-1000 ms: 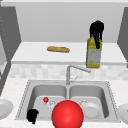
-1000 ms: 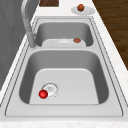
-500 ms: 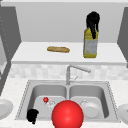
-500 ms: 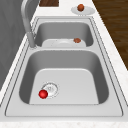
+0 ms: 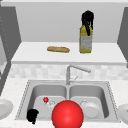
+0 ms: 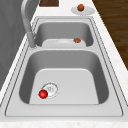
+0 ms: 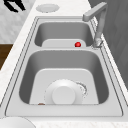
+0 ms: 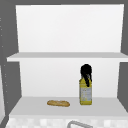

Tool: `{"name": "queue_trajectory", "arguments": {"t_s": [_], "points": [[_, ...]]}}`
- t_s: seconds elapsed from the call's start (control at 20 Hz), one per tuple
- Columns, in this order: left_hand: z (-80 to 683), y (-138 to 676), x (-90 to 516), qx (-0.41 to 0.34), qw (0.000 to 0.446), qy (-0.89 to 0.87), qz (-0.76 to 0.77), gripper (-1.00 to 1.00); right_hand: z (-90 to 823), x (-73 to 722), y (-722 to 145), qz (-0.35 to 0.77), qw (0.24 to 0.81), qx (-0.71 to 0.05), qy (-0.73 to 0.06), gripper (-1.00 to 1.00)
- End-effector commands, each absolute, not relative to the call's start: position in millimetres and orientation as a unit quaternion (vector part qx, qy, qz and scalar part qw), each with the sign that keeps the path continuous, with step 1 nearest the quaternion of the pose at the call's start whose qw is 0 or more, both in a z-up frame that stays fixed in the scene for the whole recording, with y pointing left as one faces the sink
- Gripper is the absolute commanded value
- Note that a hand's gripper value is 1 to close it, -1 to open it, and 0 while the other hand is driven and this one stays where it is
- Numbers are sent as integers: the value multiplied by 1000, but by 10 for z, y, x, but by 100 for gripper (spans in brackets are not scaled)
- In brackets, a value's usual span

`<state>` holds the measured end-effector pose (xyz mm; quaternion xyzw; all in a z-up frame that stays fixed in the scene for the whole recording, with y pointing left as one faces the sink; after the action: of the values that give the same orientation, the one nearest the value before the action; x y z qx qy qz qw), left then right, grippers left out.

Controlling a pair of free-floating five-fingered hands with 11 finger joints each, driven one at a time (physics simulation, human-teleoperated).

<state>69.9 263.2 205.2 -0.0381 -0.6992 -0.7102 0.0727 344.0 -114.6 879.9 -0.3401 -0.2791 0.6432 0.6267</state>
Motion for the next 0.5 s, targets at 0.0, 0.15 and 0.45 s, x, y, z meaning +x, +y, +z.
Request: {"name": "queue_trajectory", "arguments": {"t_s": [0.0,0.15,0.45], "points": [[2052,2632,699,-38,73,-699,-710,0,8563,3749,-1048,644,622,-349,-276,100],[2052,2632,699,-38,73,-699,-710,0,8325,4002,-989,647,621,-350,-271,100],[2052,2632,699,-38,73,-699,-710,0,8005,4476,-937,644,614,-362,-279,100]]}}
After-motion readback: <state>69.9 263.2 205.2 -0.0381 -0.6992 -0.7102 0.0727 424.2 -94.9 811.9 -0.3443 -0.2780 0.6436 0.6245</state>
